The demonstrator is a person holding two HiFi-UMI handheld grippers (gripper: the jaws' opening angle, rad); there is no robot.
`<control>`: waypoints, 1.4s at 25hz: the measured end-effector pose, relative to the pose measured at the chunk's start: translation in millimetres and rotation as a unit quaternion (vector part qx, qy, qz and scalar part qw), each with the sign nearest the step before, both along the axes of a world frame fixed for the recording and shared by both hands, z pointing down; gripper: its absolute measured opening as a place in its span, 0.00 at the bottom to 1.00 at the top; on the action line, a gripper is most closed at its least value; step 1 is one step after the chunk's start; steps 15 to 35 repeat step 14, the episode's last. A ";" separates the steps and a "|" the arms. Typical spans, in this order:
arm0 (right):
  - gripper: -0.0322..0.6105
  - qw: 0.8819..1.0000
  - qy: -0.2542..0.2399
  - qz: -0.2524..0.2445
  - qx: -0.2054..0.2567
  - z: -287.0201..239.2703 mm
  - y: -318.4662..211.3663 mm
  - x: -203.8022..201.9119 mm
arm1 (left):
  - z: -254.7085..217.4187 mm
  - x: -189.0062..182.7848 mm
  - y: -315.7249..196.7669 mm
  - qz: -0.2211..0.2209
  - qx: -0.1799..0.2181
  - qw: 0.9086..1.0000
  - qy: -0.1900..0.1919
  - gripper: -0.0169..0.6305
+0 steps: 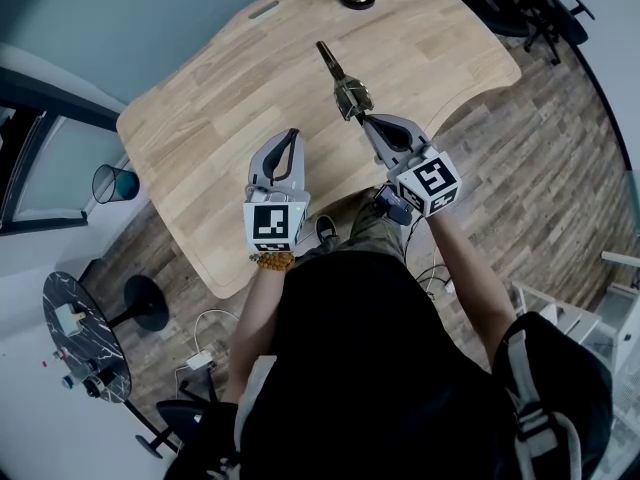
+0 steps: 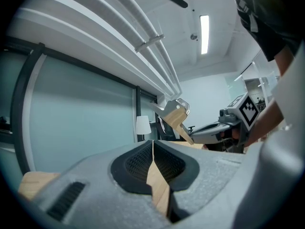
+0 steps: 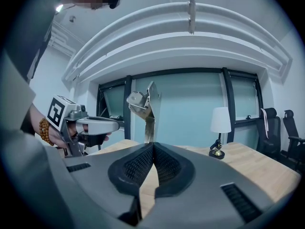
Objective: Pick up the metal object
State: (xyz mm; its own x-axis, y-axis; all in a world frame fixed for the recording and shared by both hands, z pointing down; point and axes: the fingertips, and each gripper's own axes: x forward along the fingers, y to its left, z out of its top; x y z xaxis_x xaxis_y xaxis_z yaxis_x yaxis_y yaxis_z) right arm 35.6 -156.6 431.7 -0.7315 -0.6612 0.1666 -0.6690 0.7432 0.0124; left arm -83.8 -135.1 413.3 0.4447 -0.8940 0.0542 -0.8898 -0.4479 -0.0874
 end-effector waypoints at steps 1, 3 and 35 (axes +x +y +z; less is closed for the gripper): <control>0.05 1.000 0.003 -0.001 0.001 1.0 0.2 -0.2 | 0.6 -0.6 0.4 0.000 -0.001 1.000 0.000 0.06; 0.05 1.000 0.006 -0.001 -0.001 3.7 0.4 0.0 | 1.9 -1.4 1.0 -0.001 -0.002 1.000 -0.001 0.06; 0.05 0.999 0.033 -0.001 -0.019 23.3 -4.2 0.0 | 4.8 -12.2 -2.2 -0.009 -0.008 1.000 0.003 0.06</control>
